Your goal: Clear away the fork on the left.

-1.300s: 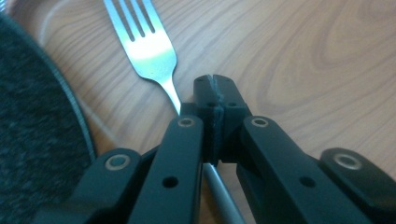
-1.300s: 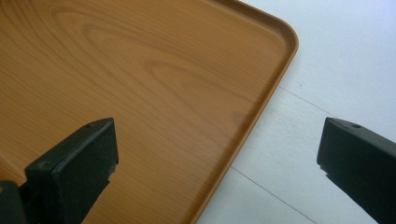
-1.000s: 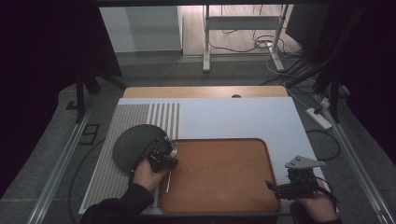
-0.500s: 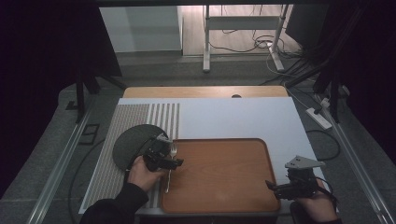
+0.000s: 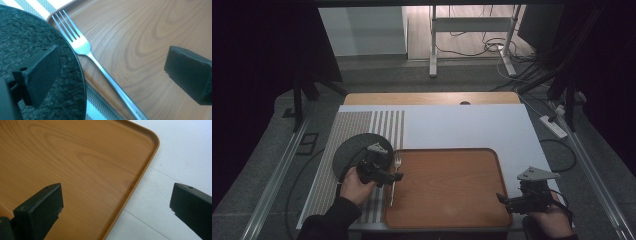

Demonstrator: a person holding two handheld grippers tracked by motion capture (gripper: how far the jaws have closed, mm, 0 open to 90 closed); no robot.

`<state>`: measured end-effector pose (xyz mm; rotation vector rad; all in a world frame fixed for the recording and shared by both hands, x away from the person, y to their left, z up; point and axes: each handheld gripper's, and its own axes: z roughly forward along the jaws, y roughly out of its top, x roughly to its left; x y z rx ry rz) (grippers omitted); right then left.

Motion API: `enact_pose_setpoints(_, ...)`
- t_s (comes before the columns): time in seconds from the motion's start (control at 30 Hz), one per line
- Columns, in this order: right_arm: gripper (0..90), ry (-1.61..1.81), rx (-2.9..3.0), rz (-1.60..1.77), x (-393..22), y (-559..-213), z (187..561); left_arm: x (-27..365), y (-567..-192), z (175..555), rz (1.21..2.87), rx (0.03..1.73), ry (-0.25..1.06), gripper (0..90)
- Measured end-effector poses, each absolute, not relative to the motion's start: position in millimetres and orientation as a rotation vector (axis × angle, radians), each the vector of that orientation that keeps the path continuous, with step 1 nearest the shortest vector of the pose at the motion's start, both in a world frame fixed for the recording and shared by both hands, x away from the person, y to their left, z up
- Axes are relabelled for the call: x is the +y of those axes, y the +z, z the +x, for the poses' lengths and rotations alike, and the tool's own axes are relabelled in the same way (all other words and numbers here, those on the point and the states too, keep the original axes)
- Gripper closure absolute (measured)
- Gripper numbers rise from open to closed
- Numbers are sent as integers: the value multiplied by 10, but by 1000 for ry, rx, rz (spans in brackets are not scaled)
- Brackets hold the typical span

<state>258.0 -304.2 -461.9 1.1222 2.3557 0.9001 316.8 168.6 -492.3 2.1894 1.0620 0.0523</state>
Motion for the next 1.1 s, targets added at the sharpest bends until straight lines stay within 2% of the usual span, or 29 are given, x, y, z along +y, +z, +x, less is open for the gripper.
enact_pose_setpoints(0.5,0,901,2352,1128,-3043,-4618,2580,2164,-4898,2764,2096,1144,68,3)
enact_pose_setpoints(1.1,0,934,2323,1176,-3081,-4609,2593,2562,-4863,2277,2022,1221,233,0)
